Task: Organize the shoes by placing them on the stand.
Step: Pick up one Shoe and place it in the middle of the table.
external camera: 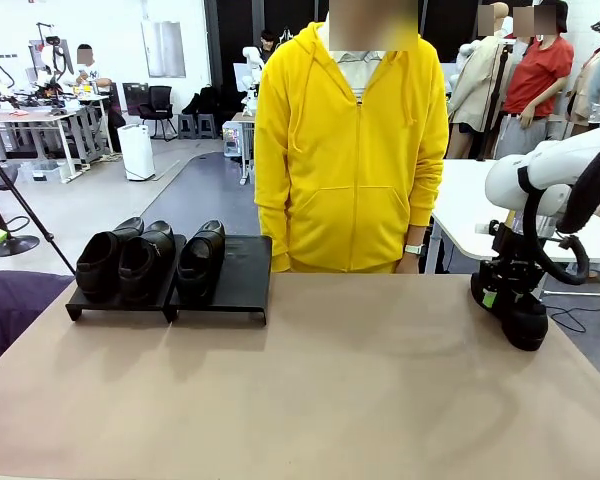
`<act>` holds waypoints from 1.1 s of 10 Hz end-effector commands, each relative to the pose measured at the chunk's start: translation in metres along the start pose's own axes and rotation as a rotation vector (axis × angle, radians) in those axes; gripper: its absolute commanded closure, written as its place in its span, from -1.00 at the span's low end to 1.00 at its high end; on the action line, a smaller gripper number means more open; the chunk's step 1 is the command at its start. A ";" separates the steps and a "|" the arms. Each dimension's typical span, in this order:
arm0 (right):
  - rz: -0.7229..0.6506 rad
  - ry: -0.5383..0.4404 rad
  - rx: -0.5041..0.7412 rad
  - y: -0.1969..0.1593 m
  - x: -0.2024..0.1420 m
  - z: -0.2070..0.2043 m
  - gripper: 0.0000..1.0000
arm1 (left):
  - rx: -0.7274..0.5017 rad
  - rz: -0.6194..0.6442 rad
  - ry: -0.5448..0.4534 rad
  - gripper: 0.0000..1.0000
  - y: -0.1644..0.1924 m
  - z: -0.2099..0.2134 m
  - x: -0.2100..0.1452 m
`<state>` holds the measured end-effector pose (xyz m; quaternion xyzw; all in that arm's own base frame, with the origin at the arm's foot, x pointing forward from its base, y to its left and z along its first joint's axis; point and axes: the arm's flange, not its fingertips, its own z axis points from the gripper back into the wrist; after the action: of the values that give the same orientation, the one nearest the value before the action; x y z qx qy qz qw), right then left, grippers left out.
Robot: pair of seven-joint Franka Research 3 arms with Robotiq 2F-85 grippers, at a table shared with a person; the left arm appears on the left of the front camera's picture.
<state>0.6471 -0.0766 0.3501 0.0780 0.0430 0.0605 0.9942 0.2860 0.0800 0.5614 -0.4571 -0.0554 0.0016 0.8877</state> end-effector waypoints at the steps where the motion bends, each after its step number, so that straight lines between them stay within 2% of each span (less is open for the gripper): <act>1: 0.021 -0.004 0.033 -0.001 0.005 0.002 1.00 | -0.014 0.000 -0.002 -1.00 -0.001 0.001 -0.001; 6: 0.017 -0.014 0.027 0.001 -0.001 0.006 1.00 | -0.014 0.000 -0.002 -1.00 -0.001 0.001 -0.001; 8: 0.020 -0.041 0.008 0.006 -0.017 0.027 1.00 | -0.014 0.000 -0.002 -1.00 -0.001 0.001 -0.001; 10: 0.048 -0.078 0.051 0.030 -0.066 0.078 1.00 | -0.014 0.000 -0.002 -1.00 -0.001 0.001 -0.001; 11: 0.071 -0.074 0.066 0.050 -0.107 0.108 1.00 | -0.014 0.000 -0.002 -1.00 -0.001 0.001 -0.001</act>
<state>0.5981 -0.0672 0.4392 0.0902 0.0148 0.0760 0.9929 0.2862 0.0800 0.5612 -0.4572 -0.0550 0.0017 0.8877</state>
